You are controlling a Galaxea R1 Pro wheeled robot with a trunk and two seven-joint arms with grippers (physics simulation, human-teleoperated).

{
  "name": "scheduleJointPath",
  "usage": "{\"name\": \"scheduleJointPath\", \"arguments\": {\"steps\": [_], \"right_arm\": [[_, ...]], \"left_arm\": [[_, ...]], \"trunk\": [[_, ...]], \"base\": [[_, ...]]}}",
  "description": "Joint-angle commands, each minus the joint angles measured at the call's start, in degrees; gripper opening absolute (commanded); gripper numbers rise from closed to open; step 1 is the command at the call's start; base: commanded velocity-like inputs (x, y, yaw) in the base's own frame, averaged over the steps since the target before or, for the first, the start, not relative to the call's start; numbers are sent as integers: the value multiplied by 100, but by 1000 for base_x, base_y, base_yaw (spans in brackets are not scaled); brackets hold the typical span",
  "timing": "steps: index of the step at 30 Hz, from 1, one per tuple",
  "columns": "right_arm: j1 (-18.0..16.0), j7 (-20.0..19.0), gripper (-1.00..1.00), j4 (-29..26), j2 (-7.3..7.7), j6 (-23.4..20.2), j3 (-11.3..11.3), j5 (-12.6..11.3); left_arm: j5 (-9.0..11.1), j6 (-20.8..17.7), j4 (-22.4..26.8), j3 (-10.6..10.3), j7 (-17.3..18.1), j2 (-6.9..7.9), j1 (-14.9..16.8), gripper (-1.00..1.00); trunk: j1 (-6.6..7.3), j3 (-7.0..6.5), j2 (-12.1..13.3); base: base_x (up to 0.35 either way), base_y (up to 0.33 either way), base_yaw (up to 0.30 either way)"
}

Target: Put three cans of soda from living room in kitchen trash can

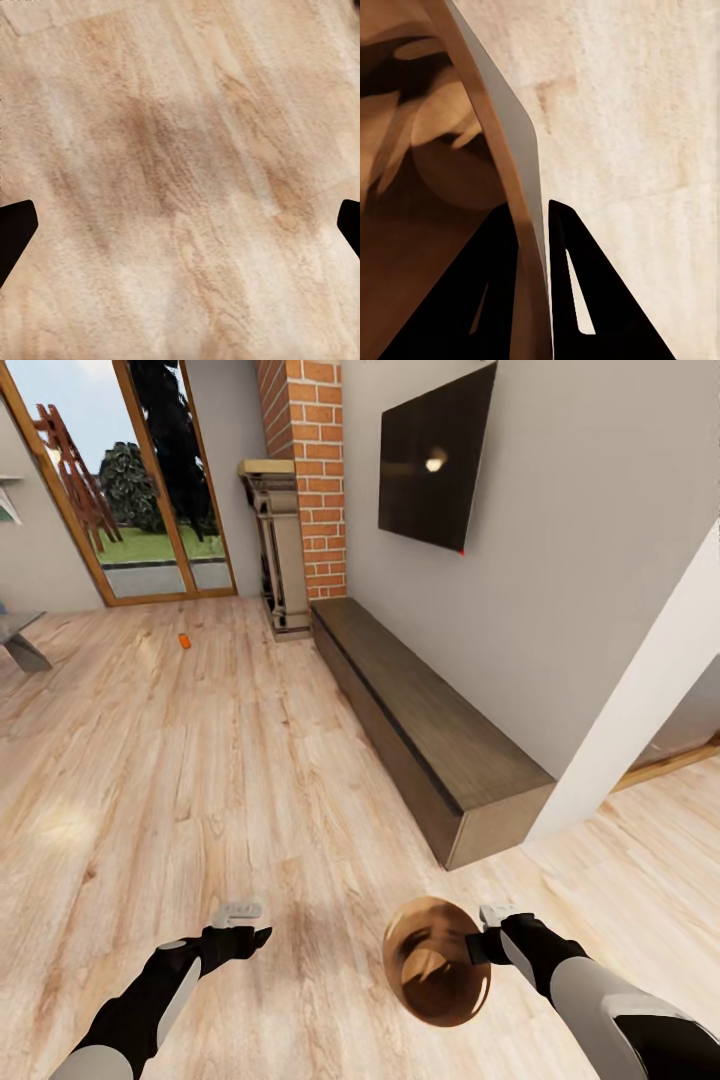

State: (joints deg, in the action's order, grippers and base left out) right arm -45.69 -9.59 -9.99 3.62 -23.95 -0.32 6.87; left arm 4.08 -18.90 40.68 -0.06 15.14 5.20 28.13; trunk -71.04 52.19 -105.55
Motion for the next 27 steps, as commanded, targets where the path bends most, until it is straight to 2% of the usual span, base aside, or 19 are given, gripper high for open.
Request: {"name": "scheduleJointPath", "arguments": {"steps": [1, 13, 20, 27], "right_arm": [[-1, -25, -100, -2, -1, -4, -39, -54], [-1, -25, -100, -2, -27, -7, -39, -54], [20, -25, -100, -1, -20, -3, -42, -50], [83, -25, -100, -2, -19, 232, -39, -48]], "left_arm": [[-1, -1, -9, -1, -1, -1, 0, 100], [2, -5, -4, -2, 4, -2, 0, 100], [5, 0, 33, 5, 9, -2, 0, 100], [5, 5, 36, 6, 13, 4, 0, 100]], "trunk": [[23, -19, 41], [286, -234, 523], [286, -248, 523], [286, -303, 523]], "base": [[-2, 0, 1], [0, 0, 0], [0, 0, 0], [0, 0, 0]]}}
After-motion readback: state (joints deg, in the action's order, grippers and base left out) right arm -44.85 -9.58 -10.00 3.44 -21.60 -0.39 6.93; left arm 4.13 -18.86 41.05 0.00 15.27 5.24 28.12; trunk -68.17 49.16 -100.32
